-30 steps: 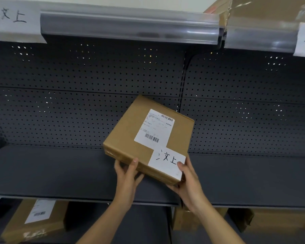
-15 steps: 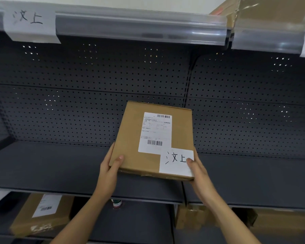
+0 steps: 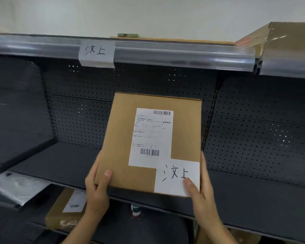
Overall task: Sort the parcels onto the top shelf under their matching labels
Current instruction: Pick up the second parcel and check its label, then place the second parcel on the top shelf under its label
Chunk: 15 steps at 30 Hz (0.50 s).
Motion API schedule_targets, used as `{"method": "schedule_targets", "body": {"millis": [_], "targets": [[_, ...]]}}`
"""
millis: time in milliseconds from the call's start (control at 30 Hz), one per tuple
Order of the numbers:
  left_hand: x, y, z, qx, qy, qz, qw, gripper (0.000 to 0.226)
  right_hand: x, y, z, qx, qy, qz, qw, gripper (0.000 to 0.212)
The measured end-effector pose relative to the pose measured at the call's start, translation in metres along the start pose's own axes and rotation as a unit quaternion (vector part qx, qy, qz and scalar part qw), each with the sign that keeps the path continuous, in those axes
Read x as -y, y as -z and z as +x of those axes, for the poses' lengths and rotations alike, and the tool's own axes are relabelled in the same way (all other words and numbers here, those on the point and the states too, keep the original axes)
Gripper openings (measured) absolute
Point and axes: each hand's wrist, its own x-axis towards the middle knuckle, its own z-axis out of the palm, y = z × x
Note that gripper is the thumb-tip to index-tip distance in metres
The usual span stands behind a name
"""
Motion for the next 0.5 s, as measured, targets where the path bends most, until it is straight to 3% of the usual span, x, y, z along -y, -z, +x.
{"method": "schedule_targets", "body": {"millis": [100, 200, 500], "targets": [[-0.022, 0.016, 0.001, -0.017, -0.039, 0.012, 0.999, 0.036, 0.013, -0.019, 0.001, 0.021, 0.025, 0.014, 0.999, 0.077], [-0.043, 0.033, 0.004, -0.039, -0.060, 0.011, 0.997, 0.054, 0.025, -0.036, 0.005, 0.040, 0.045, 0.023, 0.998, 0.078], [-0.107, 0.064, 0.030, -0.052, -0.137, -0.015, 0.989, 0.040, 0.084, -0.078, 0.027, 0.071, 0.088, 0.046, 0.992, 0.081]]}}
